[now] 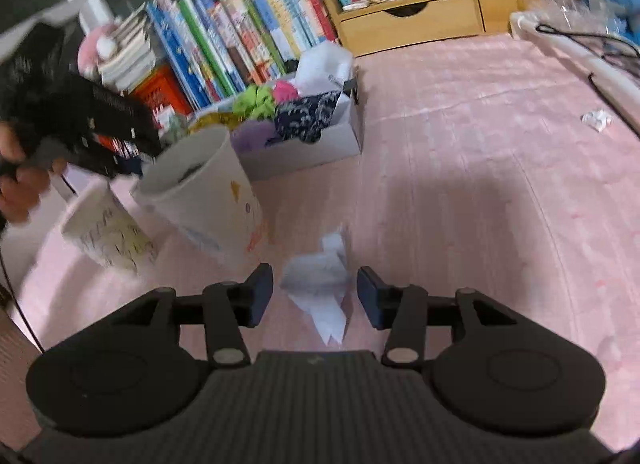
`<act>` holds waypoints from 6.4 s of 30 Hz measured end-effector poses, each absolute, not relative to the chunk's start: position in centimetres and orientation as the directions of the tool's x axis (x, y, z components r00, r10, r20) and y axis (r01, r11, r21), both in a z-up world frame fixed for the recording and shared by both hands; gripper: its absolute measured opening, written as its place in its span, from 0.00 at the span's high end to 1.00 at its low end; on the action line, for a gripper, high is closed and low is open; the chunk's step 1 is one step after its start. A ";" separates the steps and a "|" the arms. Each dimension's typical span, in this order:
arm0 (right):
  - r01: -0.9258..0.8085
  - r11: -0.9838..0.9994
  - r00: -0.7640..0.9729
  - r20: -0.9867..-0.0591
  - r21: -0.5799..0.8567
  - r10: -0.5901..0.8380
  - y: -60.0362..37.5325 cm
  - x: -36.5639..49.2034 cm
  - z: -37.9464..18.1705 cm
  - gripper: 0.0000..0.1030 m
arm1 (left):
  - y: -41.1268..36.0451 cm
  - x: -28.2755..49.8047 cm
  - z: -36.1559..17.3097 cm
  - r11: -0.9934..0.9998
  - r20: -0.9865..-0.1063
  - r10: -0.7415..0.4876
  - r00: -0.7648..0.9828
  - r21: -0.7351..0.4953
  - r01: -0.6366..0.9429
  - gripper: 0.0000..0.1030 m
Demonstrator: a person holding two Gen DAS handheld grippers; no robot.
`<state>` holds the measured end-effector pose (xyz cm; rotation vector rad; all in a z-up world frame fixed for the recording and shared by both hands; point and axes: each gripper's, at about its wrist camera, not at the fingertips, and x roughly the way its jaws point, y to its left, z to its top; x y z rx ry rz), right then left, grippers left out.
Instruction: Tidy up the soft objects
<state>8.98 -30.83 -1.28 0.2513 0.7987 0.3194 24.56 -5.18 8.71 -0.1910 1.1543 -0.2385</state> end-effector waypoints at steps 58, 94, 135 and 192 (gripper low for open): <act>-0.191 0.955 0.660 -0.691 0.225 0.295 -24.6 31.7 2.7 0.59 | -4.1 37.4 7.2 0.956 -0.820 -0.295 0.490 -0.250 0.156 0.64; -0.257 0.943 0.669 -0.665 0.212 0.332 -23.7 30.0 4.2 0.39 | -3.1 34.7 9.4 0.964 -0.782 -0.265 0.564 -0.223 0.144 0.35; -0.284 0.951 0.872 -0.380 0.121 0.309 -24.6 10.4 8.4 0.15 | -0.4 13.1 12.4 0.966 -0.596 -0.256 0.761 -0.136 0.219 0.20; -0.150 0.988 0.871 -0.479 -0.045 0.110 -20.7 2.1 -3.6 0.03 | 0.2 3.2 -1.3 1.000 -0.591 -0.011 0.807 -0.003 0.011 0.10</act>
